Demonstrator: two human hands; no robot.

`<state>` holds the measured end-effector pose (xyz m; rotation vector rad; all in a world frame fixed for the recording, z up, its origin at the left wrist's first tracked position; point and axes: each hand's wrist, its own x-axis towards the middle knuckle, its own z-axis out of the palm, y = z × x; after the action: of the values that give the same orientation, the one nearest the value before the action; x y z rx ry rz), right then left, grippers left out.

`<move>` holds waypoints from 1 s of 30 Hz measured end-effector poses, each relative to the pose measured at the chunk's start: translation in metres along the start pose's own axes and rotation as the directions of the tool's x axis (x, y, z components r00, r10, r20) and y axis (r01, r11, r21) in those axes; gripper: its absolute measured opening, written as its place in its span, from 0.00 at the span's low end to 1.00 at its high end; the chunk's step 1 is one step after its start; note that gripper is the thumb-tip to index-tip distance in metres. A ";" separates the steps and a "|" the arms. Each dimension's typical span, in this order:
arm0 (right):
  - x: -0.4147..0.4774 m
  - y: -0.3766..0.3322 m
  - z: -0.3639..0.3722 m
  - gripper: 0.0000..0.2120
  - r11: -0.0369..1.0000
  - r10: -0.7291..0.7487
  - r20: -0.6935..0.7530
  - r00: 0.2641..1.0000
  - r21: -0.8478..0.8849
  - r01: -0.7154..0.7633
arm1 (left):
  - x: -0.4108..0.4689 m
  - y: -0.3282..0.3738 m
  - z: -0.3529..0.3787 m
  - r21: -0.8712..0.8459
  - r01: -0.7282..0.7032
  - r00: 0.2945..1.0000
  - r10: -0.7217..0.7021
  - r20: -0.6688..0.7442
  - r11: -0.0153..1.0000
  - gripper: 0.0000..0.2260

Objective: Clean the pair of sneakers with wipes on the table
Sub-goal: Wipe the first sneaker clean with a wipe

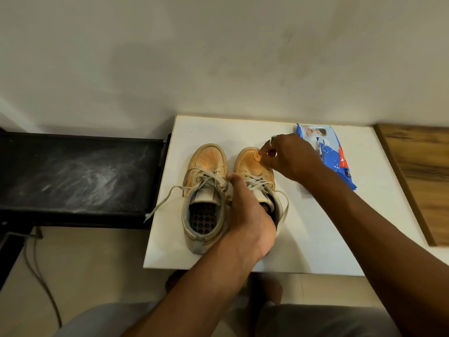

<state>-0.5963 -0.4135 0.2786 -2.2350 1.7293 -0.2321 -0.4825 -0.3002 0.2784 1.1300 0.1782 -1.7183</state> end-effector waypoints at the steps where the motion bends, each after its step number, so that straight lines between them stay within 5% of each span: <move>1: 0.000 -0.001 0.001 0.09 1.000 -0.003 0.006 1.000 0.006 0.003 | 0.000 0.000 -0.001 0.000 -0.005 1.000 0.005 0.004 1.000 0.34; 6: 0.001 0.002 -0.007 0.06 0.996 -0.028 0.233 0.972 0.084 0.009 | 0.000 0.002 -0.003 0.007 -0.021 1.000 0.021 0.011 1.000 0.35; 12: -0.002 -0.009 0.007 0.08 0.999 0.046 0.008 0.999 0.016 -0.046 | 0.001 0.001 0.000 0.013 -0.040 0.999 0.040 -0.004 0.999 0.35; 19: 0.001 -0.008 -0.006 0.07 0.980 0.002 0.299 0.954 0.191 -0.062 | -0.003 0.002 0.001 0.020 -0.023 1.000 0.023 0.001 1.000 0.32; 27: 0.001 -0.011 0.015 0.06 1.000 0.020 -0.052 0.998 -0.001 -0.020 | 0.004 0.000 -0.002 0.026 -0.033 0.999 0.033 0.020 0.999 0.34; 30: 0.001 -0.009 0.005 0.04 0.992 0.007 0.081 0.997 0.123 -0.017 | 0.003 0.000 -0.001 0.029 -0.039 0.999 0.038 0.033 0.999 0.34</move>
<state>-0.5858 -0.4114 0.2767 -2.1164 1.6399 -0.2356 -0.4821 -0.3014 0.2749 1.1192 0.1111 -1.7093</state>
